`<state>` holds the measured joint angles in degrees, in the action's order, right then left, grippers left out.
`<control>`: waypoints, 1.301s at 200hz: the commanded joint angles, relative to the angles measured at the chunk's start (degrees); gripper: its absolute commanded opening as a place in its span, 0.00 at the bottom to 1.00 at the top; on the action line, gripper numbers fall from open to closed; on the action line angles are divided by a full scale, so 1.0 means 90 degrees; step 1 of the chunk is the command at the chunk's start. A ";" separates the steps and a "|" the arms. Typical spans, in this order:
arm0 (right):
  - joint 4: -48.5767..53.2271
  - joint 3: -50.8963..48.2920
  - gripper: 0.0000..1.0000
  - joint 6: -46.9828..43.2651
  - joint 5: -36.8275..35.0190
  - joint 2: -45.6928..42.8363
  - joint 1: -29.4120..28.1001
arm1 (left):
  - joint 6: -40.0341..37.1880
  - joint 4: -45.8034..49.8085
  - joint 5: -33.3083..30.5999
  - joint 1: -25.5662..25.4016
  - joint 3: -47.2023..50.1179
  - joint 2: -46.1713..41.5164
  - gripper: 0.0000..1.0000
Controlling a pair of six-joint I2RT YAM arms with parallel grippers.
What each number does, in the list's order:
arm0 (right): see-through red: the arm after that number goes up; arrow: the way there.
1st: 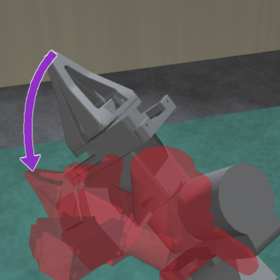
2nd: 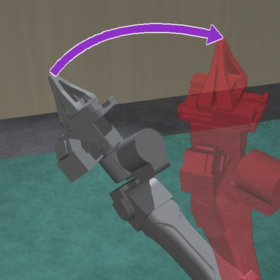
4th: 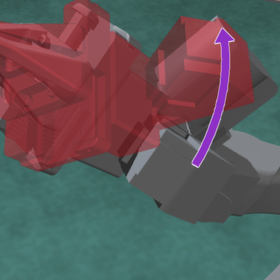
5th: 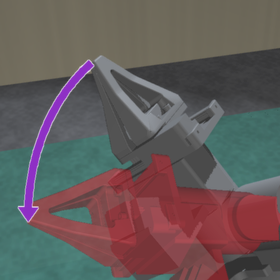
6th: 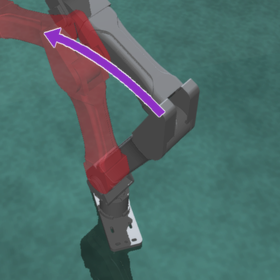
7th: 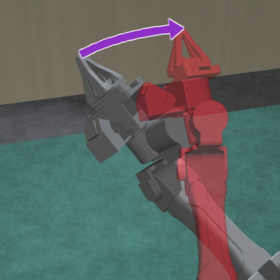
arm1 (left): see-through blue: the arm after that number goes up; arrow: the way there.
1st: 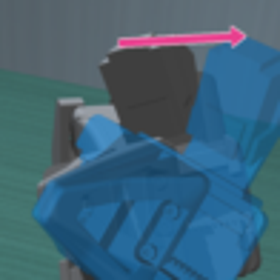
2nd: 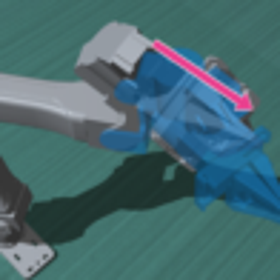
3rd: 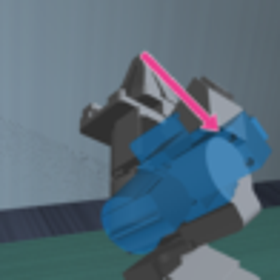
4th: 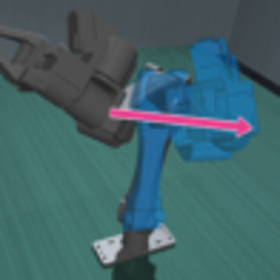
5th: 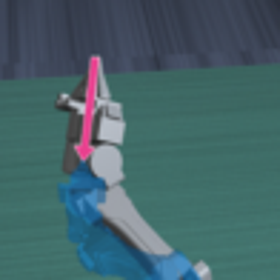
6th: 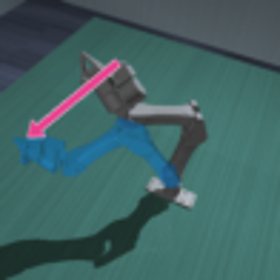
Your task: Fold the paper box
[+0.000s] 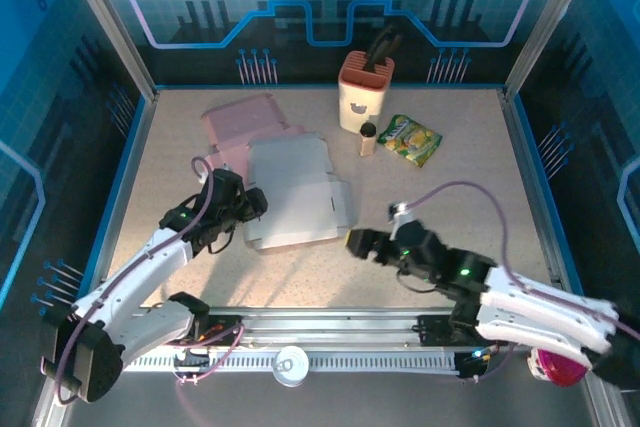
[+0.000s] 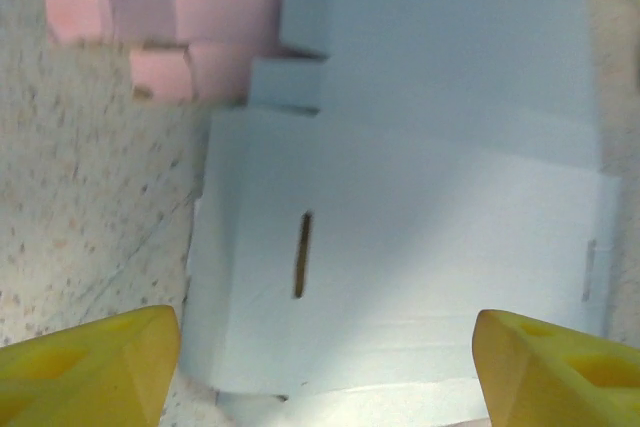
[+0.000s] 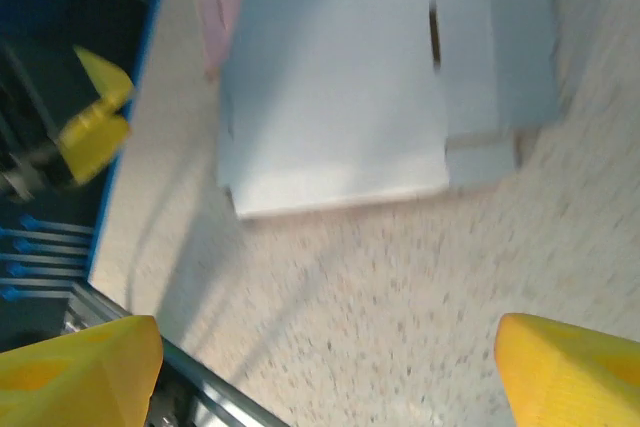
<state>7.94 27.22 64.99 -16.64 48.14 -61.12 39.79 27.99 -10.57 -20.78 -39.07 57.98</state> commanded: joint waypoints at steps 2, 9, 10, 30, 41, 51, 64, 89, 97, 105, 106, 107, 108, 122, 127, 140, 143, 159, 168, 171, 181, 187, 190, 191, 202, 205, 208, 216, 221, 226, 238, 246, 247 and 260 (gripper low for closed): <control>-0.2627 -0.0177 0.85 0.1375 -0.0516 0.1298 -0.0537 | 0.0241 -0.0767 0.1178 0.0606 0.0150 0.0305 0.70; -0.3280 -0.0167 0.82 0.1668 -0.0420 0.1822 -0.0607 | 0.0124 -0.0992 0.1339 0.0780 0.0161 0.0470 0.64; -0.3341 -0.0165 0.82 0.1716 -0.0408 0.1889 -0.0614 | 0.0112 -0.1011 0.1345 0.0812 0.0161 0.0501 0.64; -0.4638 -0.0039 0.73 0.2598 -0.0438 0.3139 -0.0859 | -0.0076 -0.1449 0.1628 0.1277 0.0101 0.1013 0.60; -0.5330 0.0006 0.70 0.2848 -0.0647 0.3711 -0.0995 | -0.0229 -0.1558 0.1876 0.1428 -0.0042 0.1296 0.57; -0.5658 0.0056 0.68 0.3060 -0.0840 0.4071 -0.1052 | -0.0368 -0.1669 0.2025 0.1497 -0.0115 0.1540 0.57; -0.5587 0.0178 0.64 0.3304 -0.1014 0.4330 -0.1056 | -0.0469 -0.1869 0.2121 0.1600 -0.0141 0.1872 0.58; -0.4662 0.0539 0.61 0.3336 -0.1320 0.4341 -0.1032 | -0.0613 -0.2244 0.2373 0.1703 -0.0151 0.2380 0.59; -0.4396 0.0620 0.60 0.3451 -0.1295 0.4356 -0.0981 | -0.0647 -0.2387 0.2408 0.1703 -0.0123 0.2484 0.59; -0.4199 0.0673 0.58 0.3652 -0.1254 0.4399 -0.0950 | -0.0659 -0.2479 0.2424 0.1703 -0.0108 0.2580 0.59; -0.4186 0.0680 0.58 0.3674 -0.1255 0.4398 -0.0947 | -0.0660 -0.2492 0.2424 0.1703 -0.0105 0.2591 0.59; -0.4160 0.0683 0.58 0.3700 -0.1246 0.4407 -0.0945 | -0.0661 -0.2503 0.2429 0.1703 -0.0104 0.2601 0.59; -0.4138 0.0685 0.57 0.3728 -0.1246 0.4412 -0.0944 | -0.0656 -0.2513 0.2432 0.1703 -0.0103 0.2606 0.59; -0.3893 0.0735 0.56 0.4125 -0.1179 0.4547 -0.0918 | -0.0645 -0.2702 0.2472 0.1703 -0.0006 0.2706 0.58; -0.3937 0.0735 0.55 0.4205 -0.1180 0.4619 -0.0918 | -0.0619 -0.2752 0.2486 0.1704 0.0036 0.2713 0.58; -0.4206 0.0687 0.55 0.4304 -0.1109 0.4804 -0.0868 | -0.0581 -0.2855 0.2531 0.1694 0.0128 0.2710 0.57; -0.4241 0.0686 0.55 0.4337 -0.1069 0.4850 -0.0853 | -0.0567 -0.2867 0.2549 0.1693 0.0147 0.2715 0.57; -0.4473 0.0639 0.56 0.4439 -0.0943 0.5008 -0.0763 | -0.0553 -0.2905 0.2587 0.1646 0.0216 0.2709 0.55; -0.4508 0.0636 0.56 0.4439 -0.0890 0.5046 -0.0697 | -0.0543 -0.2909 0.2594 0.1599 0.0234 0.2709 0.54; -0.4506 0.0636 0.56 0.4440 -0.0878 0.5044 -0.0674 | -0.0536 -0.2913 0.2592 0.1580 0.0242 0.2709 0.54; -0.4478 0.0618 0.57 0.4420 -0.0853 0.5040 -0.0600 | -0.0479 -0.2906 0.2597 0.1507 0.0281 0.2709 0.53; -0.4485 0.0592 0.58 0.4410 -0.0848 0.5041 -0.0546 | -0.0450 -0.2891 0.2589 0.1443 0.0305 0.2698 0.52; -0.4493 0.0582 0.58 0.4401 -0.0839 0.5049 -0.0522 | -0.0434 -0.2897 0.2577 0.1414 0.0307 0.2683 0.52; -0.4500 0.0580 0.58 0.4400 -0.0833 0.5055 -0.0508 | -0.0430 -0.2901 0.2574 0.1402 0.0313 0.2683 0.52; -0.4644 0.0535 0.59 0.4381 -0.0761 0.5105 -0.0415 | -0.0359 -0.2906 0.2537 0.1270 0.0354 0.2672 0.50; -0.4681 0.0528 0.59 0.4373 -0.0745 0.5130 -0.0386 | -0.0343 -0.2906 0.2520 0.1230 0.0361 0.2669 0.50; -0.4718 0.0514 0.59 0.4378 -0.0716 0.5152 -0.0363 | -0.0329 -0.2906 0.2506 0.1196 0.0374 0.2669 0.50; -0.4806 0.0487 0.59 0.4390 -0.0655 0.5205 -0.0303 | -0.0269 -0.2911 0.2449 0.1098 0.0401 0.2645 0.49; -0.4849 0.0467 0.59 0.4409 -0.0625 0.5252 -0.0273 | -0.0241 -0.2916 0.2411 0.1039 0.0422 0.2633 0.49; -0.4889 0.0439 0.59 0.4435 -0.0604 0.5277 -0.0243 | -0.0215 -0.2914 0.2365 0.0990 0.0439 0.2622 0.49; -0.4991 0.0343 0.59 0.4473 -0.0611 0.5292 -0.0206 | -0.0165 -0.2893 0.2251 0.0875 0.0472 0.2593 0.48; -0.4968 0.0283 0.59 0.4513 -0.0621 0.5264 -0.0182 | -0.0140 -0.2886 0.2212 0.0807 0.0484 0.2588 0.48; -0.4962 0.0275 0.59 0.4520 -0.0626 0.5255 -0.0177 | -0.0137 -0.2881 0.2201 0.0801 0.0484 0.2590 0.48; -0.4920 0.0195 0.59 0.4518 -0.0665 0.5154 -0.0166 | -0.0133 -0.2868 0.2145 0.0688 0.0476 0.2627 0.47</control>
<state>-35.22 30.68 104.31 -22.02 94.87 -63.13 37.54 2.24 10.33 -13.06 -35.77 82.13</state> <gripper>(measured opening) 0.590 0.478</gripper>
